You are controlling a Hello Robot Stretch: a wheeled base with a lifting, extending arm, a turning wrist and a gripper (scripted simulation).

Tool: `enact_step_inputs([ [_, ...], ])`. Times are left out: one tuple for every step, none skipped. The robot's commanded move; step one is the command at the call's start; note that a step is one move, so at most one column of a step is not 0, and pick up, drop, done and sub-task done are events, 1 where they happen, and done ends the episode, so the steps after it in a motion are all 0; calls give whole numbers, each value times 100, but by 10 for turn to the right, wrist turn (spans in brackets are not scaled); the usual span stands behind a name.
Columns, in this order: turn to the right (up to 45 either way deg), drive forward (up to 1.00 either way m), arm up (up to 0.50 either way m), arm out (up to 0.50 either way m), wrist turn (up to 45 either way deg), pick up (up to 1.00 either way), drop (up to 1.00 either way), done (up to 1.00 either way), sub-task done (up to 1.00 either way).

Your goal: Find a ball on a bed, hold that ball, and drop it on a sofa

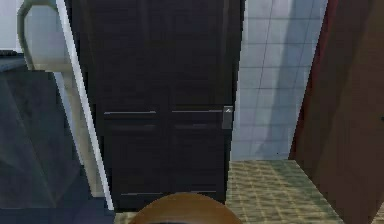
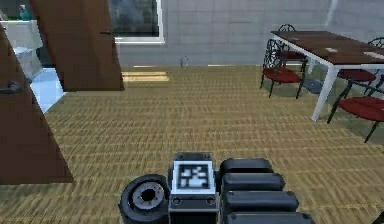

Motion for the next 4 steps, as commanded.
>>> enact_step_inputs([
  [0,10,0,0,0,0,0,0,0],
  [450,0,0,0,0,0,0,0,0],
  [360,0,0,0,0,0,0,0,0],
  [0,55,0,0,0,0,0,0,0],
])
